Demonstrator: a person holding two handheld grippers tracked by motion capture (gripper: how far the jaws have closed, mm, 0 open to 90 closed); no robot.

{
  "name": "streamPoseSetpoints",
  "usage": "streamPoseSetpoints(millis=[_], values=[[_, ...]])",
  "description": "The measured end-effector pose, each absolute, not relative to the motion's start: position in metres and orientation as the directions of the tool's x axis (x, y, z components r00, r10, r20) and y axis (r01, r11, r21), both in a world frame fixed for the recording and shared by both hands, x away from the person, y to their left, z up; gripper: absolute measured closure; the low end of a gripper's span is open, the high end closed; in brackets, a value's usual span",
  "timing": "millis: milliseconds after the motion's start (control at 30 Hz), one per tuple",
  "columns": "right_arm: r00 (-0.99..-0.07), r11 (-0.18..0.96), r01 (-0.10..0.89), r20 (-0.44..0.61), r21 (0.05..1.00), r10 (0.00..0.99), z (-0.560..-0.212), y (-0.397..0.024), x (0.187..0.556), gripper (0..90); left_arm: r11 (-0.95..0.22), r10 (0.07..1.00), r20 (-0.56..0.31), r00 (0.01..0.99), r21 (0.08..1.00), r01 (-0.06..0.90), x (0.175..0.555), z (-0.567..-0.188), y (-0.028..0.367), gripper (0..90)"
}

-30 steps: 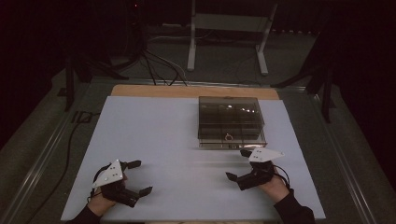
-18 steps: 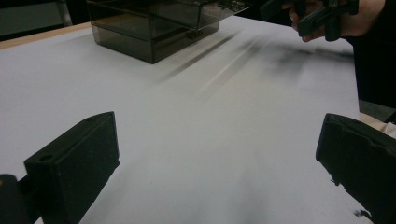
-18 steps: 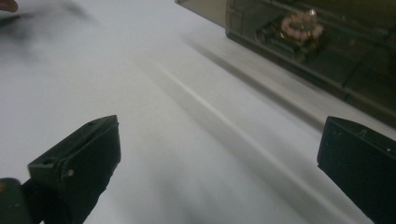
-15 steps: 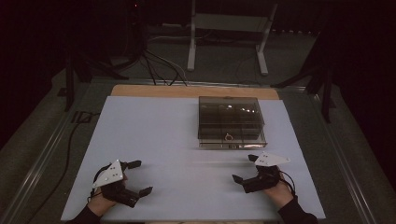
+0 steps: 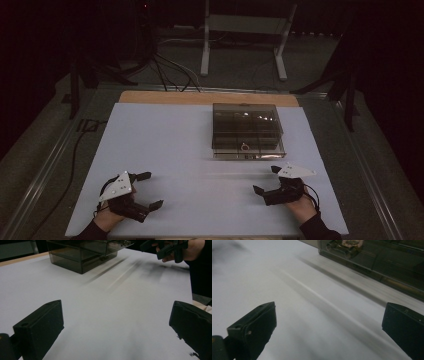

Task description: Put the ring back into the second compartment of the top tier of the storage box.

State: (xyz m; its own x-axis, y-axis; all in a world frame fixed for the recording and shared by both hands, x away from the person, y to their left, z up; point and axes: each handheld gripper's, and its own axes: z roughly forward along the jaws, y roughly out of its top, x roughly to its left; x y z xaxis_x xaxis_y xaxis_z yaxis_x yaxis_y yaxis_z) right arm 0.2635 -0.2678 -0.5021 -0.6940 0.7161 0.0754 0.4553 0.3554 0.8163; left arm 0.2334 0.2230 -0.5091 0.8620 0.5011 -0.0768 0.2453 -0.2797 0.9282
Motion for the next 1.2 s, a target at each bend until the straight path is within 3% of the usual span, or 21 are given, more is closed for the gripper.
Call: streamPoseSetpoints(millis=[1200], values=[[-0.590, 0.309, 0.537, 0.088, 0.785, 0.803, -0.518, -0.328, 0.226, 0.0, -0.280, 0.502, -0.079, 0.861, 0.928, 0.248, 0.233, -0.509, 0.223, 0.7]])
